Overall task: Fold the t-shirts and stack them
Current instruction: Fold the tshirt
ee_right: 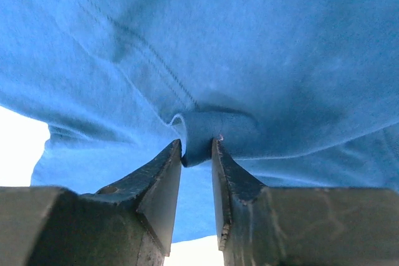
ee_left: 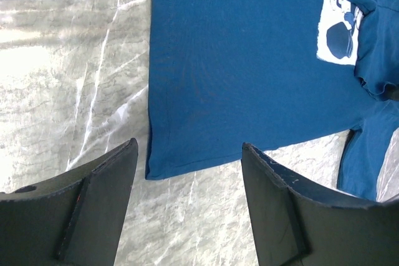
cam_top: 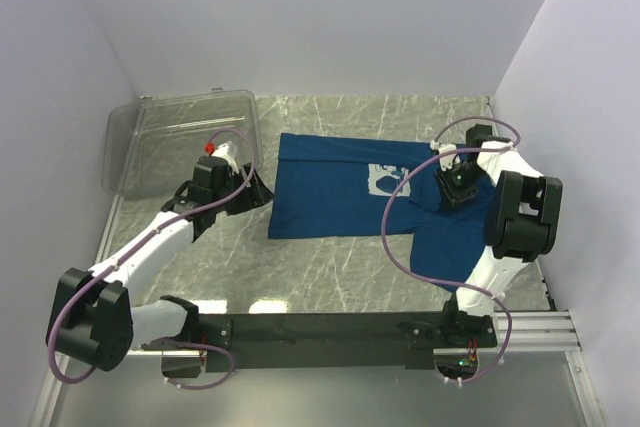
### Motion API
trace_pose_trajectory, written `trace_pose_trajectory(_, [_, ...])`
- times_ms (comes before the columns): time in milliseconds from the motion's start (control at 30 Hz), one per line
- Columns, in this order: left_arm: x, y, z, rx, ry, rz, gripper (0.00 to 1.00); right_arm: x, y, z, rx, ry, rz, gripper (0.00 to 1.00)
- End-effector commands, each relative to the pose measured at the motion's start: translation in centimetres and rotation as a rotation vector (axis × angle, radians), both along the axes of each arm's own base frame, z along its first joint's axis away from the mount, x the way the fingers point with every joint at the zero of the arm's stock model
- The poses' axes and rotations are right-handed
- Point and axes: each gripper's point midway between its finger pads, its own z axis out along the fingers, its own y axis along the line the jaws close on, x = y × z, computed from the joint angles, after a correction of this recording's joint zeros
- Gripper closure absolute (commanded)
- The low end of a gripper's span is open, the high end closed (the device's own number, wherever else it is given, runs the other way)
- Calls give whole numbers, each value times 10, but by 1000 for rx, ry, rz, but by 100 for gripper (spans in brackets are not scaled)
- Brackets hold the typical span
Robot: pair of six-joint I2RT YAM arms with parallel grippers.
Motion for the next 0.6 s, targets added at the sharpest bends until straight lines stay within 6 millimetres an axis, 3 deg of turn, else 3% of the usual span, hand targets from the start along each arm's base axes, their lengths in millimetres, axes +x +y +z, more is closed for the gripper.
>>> trace_pose_trajectory(0, [-1, 0, 11, -13, -46, -12, 27, -7, -9, 12, -30, -28, 6, 66])
trace_pose_trajectory(400, [-11, 2, 12, -12, -54, -22, 27, -30, -31, 6, -97, 19, -23, 61])
trace_pose_trajectory(567, [-18, 0, 6, -28, -19, -35, 27, -36, -30, 17, -92, 0, -21, 53])
